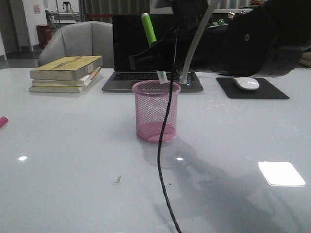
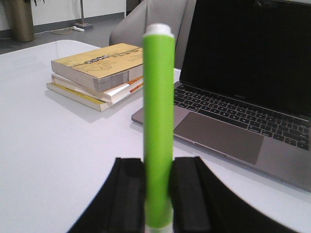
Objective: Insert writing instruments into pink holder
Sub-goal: 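Carry the green marker with the right gripper above the pink holder, then lower the green marker into the holder and open the right gripper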
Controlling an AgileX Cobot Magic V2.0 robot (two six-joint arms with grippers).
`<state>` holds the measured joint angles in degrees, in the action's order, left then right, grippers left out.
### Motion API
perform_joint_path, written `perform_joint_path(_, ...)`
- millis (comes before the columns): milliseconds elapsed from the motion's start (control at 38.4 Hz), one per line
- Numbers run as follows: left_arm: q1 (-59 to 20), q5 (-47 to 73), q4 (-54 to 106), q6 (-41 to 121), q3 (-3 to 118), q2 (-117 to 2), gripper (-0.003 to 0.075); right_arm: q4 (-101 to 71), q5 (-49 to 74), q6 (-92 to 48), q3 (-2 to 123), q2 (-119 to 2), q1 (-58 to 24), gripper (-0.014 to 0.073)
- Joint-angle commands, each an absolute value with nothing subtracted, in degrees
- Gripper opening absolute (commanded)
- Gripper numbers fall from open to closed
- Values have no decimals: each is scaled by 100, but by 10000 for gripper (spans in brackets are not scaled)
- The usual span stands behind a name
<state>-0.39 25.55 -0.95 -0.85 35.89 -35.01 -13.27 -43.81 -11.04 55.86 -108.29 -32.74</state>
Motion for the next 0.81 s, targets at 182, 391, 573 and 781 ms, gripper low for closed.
perform_joint_path(182,-75,2082,-58,-100,3765,-3540,395,-1294,-4390,-1177,5714,-10560,-3234,61)
perform_joint_path(391,-75,2082,-58,-100,3765,-3540,395,-1295,-4371,-1177,5714,-10560,-3234,218)
perform_joint_path(573,-75,2082,-58,-100,3765,-3540,395,-1438,-4414,-1164,5714,-10560,-3234,394)
perform_joint_path(781,-75,2082,-58,-100,3765,-3540,395,-1667,-3953,-1507,5714,-10063,-3234,393)
